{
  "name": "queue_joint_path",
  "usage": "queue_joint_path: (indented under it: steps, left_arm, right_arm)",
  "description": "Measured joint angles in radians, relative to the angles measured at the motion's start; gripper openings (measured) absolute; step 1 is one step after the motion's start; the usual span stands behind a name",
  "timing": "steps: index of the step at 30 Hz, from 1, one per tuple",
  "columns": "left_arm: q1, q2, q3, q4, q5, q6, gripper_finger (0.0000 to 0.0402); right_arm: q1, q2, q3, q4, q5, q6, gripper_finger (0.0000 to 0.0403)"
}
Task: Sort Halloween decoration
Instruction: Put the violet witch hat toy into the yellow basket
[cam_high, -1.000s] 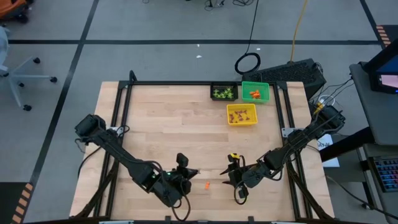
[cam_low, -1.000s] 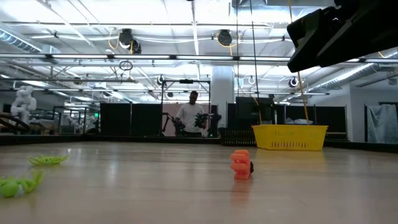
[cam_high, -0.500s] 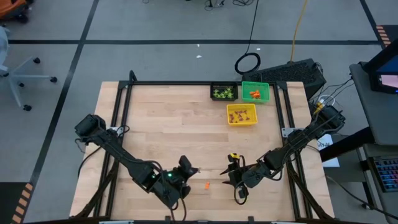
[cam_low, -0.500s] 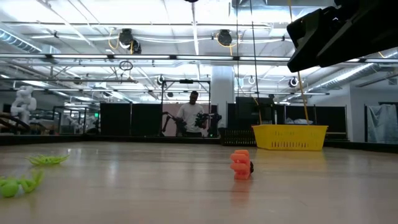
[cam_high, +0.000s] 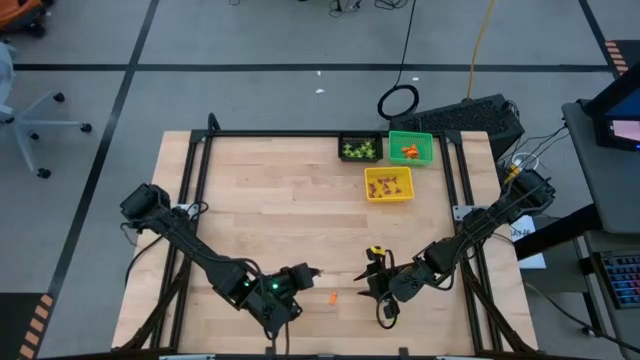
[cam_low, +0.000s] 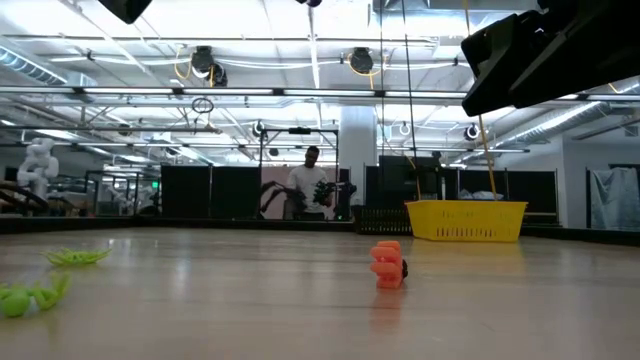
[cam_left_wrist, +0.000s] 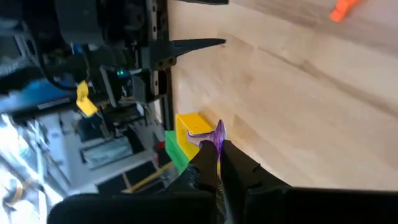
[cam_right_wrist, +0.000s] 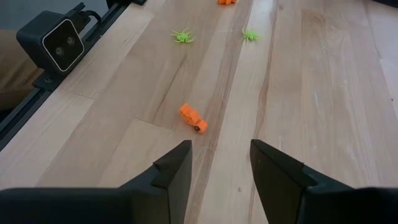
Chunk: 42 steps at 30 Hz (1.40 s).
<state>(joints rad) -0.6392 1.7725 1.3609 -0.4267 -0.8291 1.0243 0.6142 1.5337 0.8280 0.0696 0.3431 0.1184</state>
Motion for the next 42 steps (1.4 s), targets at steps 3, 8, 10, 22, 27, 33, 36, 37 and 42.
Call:
queue_joint_path:
  steps: [3,8,10,22,27,33,36,37,42]
  left_arm:
    - [0.000,0.000,0.000,0.000,0.000,0.076,0.0005]
    - [0.000,0.000,0.000,0.000,0.000,0.138,0.0005]
    - [0.000,0.000,0.000,0.001,0.000,0.142,0.0005]
    - [0.020,0.000,-0.001,0.033,0.001,0.100,0.0005]
    - [0.039,0.000,-0.001,0.085,0.009,-0.009,0.0006]
    - [0.060,0.000,-0.001,0.125,0.014,-0.124,0.0006]
    - [0.070,0.000,-0.001,0.137,0.014,-0.129,0.0006]
    - [0.073,0.000,-0.001,0.141,0.014,-0.129,0.0006]
    - [0.101,0.000,-0.001,0.213,0.015,-0.129,0.0006]
  right_arm:
    - [0.000,0.000,0.000,0.000,0.000,0.000,0.0151]
    - [0.000,0.000,0.000,0.000,0.000,0.000,0.0151]
    - [0.000,0.000,0.000,0.000,0.000,0.000,0.0151]
    - [0.000,0.000,0.000,0.000,0.000,0.000,0.0151]
    - [0.000,0.000,0.000,-0.002,0.000,0.000,0.0151]
    - [0.005,0.000,0.000,-0.055,0.025,0.029,0.0151]
    - [0.017,-0.006,0.000,-0.092,0.027,0.046,0.0151]
    - [0.022,-0.011,0.000,-0.105,0.027,0.056,0.0151]
    - [0.050,-0.067,0.000,-0.205,0.035,0.123,0.0151]
